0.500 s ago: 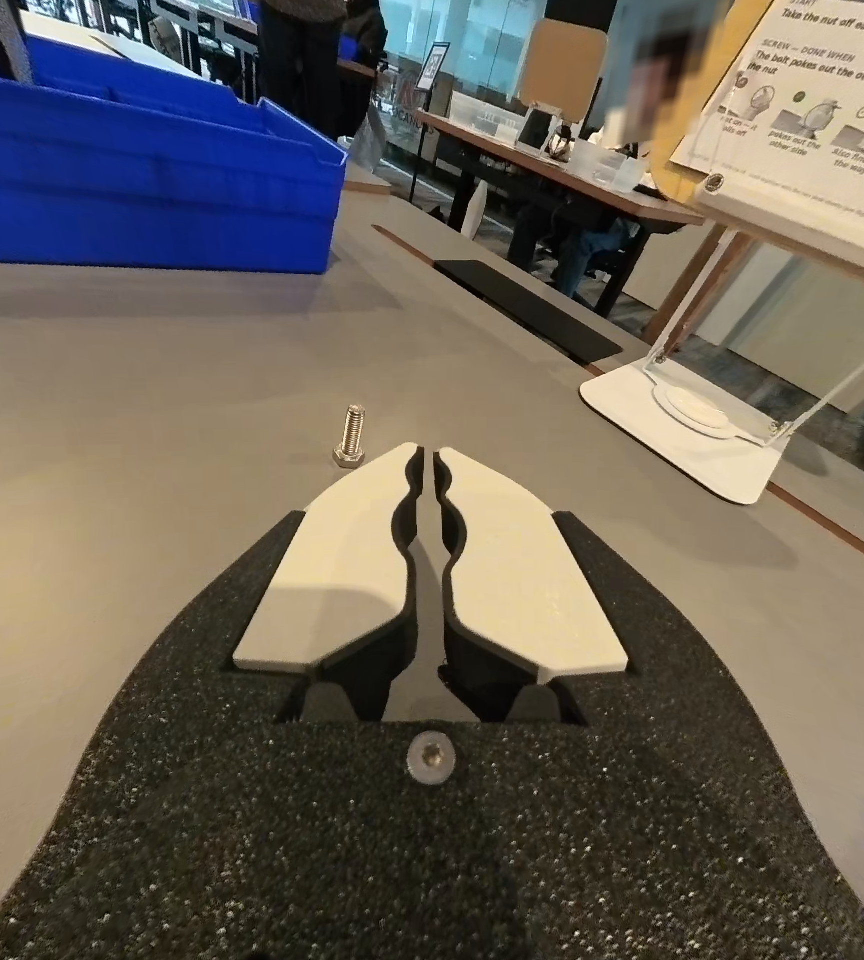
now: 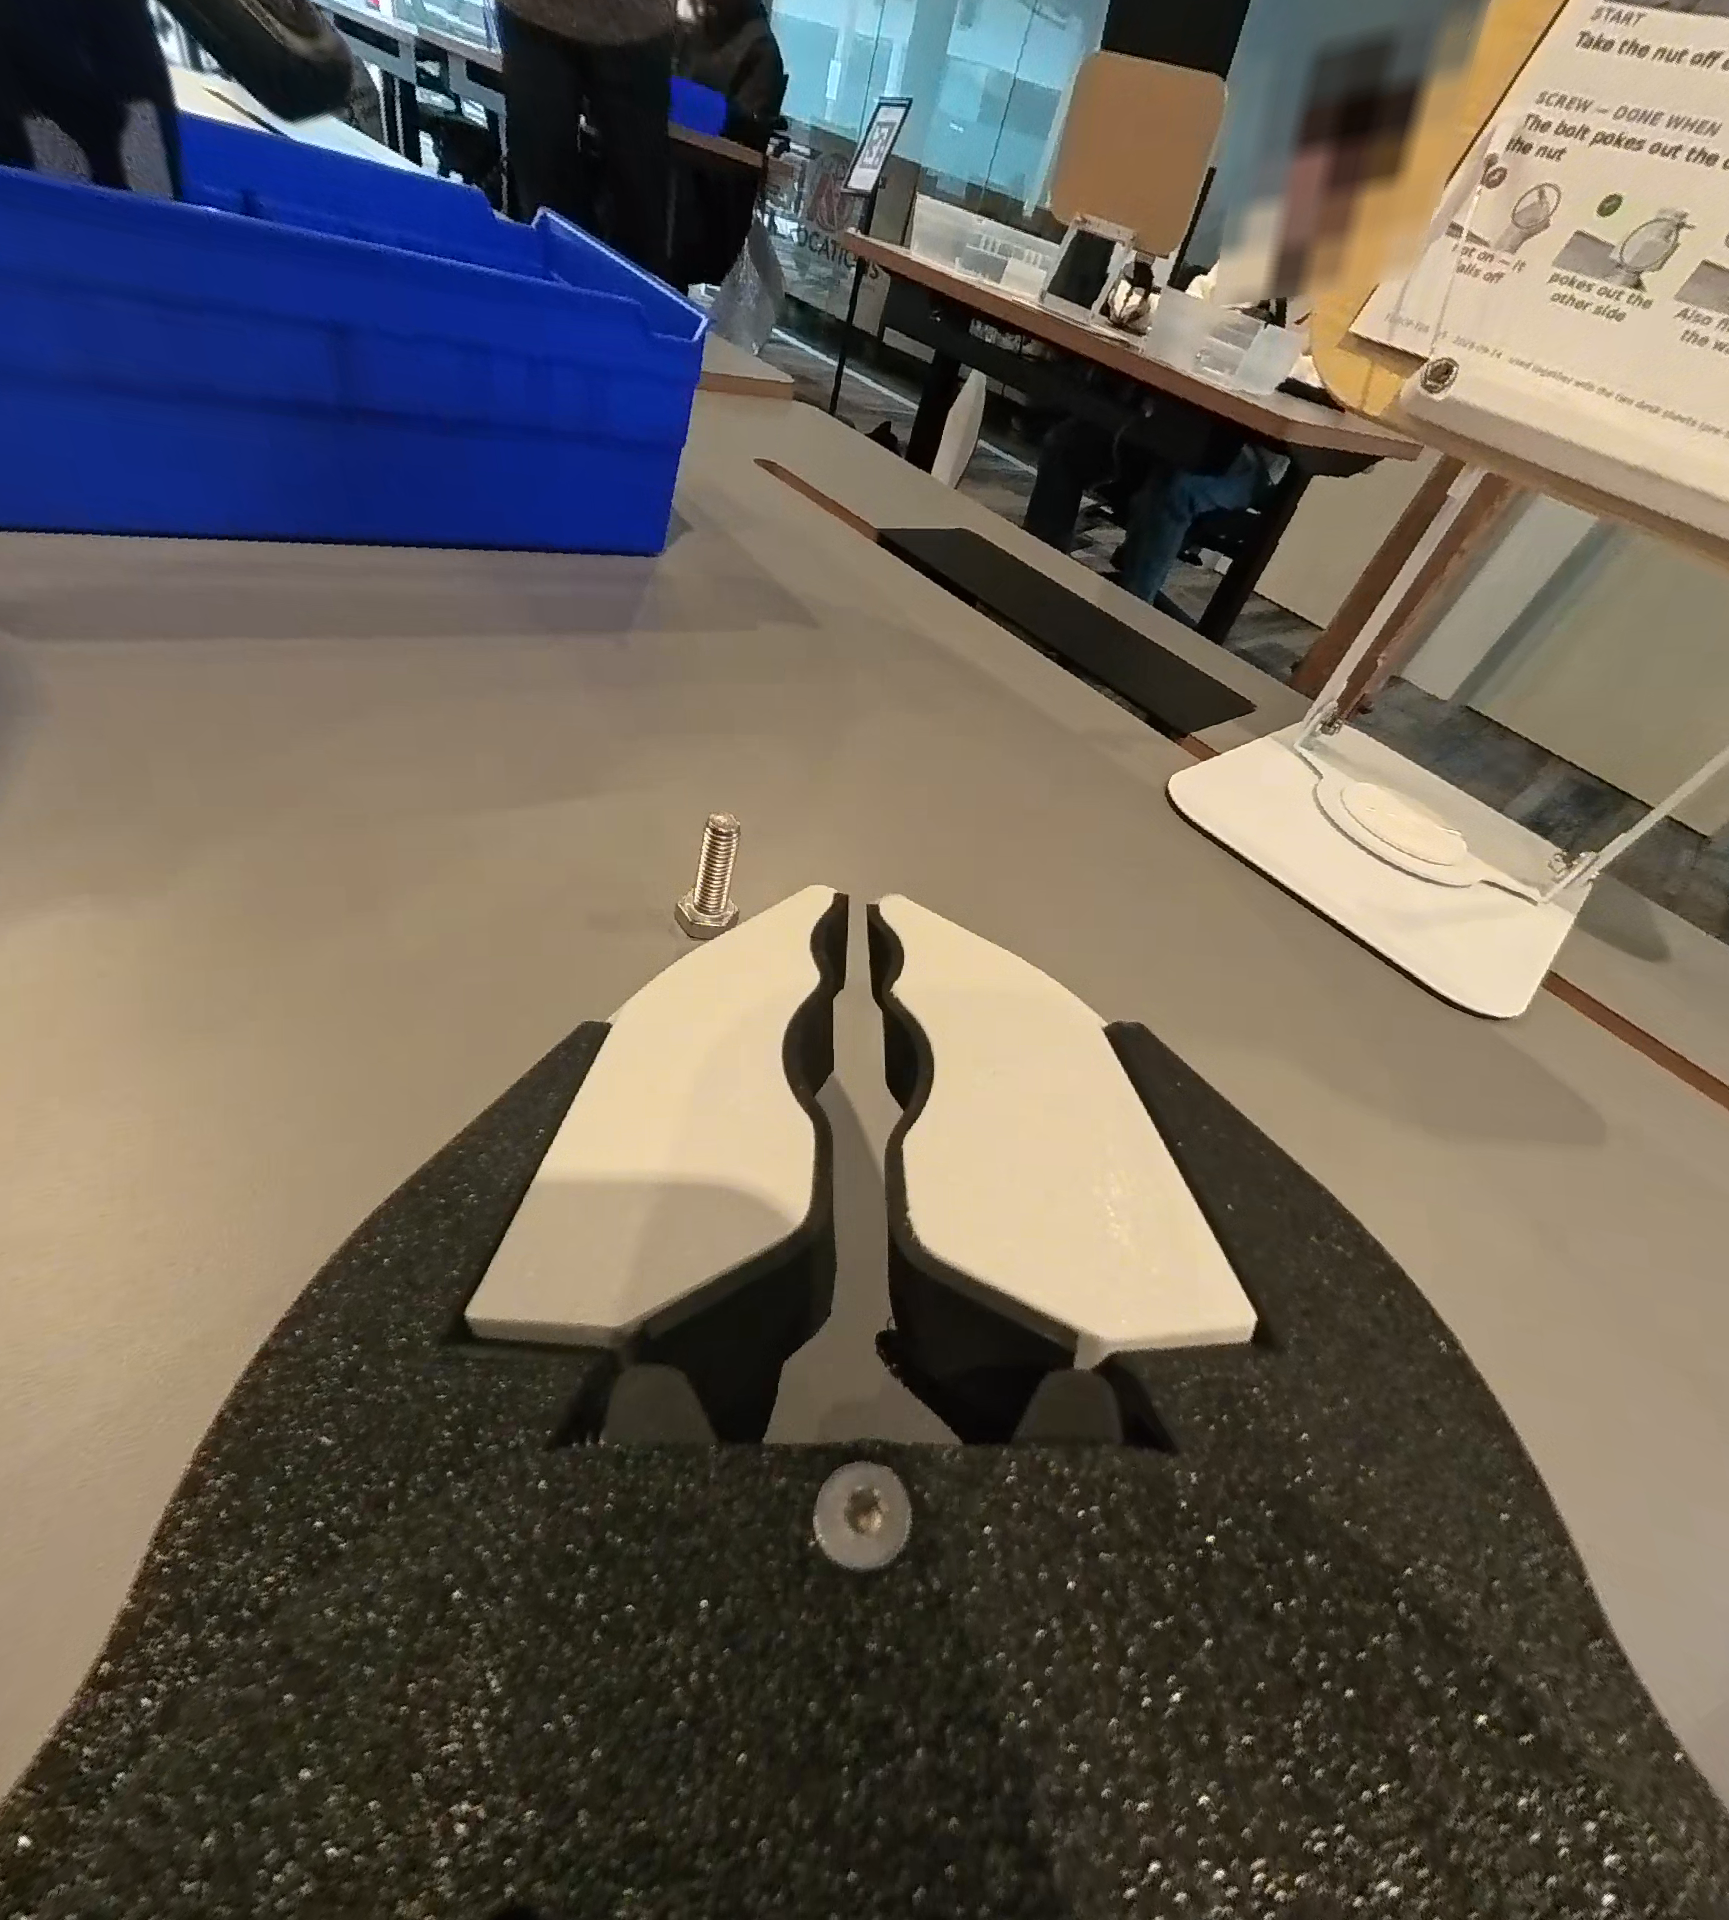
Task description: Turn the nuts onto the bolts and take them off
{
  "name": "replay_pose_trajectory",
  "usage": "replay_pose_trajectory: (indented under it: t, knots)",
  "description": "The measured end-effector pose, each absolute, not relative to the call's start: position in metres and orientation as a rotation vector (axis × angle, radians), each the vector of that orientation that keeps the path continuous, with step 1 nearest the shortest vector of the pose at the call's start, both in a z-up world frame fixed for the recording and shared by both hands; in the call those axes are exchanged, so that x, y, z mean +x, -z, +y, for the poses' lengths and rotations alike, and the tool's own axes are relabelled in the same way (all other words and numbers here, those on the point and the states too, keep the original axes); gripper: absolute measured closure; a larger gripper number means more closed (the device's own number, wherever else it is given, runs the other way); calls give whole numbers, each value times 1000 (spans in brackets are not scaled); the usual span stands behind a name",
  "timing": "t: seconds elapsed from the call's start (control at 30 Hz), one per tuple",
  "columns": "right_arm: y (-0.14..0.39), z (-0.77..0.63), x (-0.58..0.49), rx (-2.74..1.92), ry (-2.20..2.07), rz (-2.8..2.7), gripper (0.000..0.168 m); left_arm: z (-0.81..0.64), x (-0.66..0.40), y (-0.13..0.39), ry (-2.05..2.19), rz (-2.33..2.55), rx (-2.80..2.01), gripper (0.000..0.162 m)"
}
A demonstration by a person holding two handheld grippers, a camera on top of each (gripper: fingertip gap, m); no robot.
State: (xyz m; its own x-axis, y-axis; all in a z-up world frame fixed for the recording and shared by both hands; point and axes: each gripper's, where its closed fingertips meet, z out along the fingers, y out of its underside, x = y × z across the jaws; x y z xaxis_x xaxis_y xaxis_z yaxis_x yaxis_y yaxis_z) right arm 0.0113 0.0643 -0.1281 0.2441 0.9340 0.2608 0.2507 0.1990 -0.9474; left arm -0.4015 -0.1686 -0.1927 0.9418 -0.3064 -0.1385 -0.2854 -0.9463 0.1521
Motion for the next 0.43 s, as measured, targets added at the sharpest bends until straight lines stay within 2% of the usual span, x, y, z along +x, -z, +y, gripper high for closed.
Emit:
replay_pose_trajectory:
  t: [0.2, 0.23, 0.3, 0.43]
  knots:
    - [127, 63, 11, -1299, -725, -1262, 165, -171, -410, 198, 282, -428, 2877, 136]
    - [127, 62, 11, -1298, -727, -1263, 165, -173, -412, 199, 298, -426, 2853, 140]
    - [127, 62, 11, -1296, -728, -1265, 165, -176, -417, 199, 341, -442, 2809, 157]
    - [128, 61, 11, -1295, -732, -1271, 165, -178, -412, 197, 296, -454, 2823, 159]
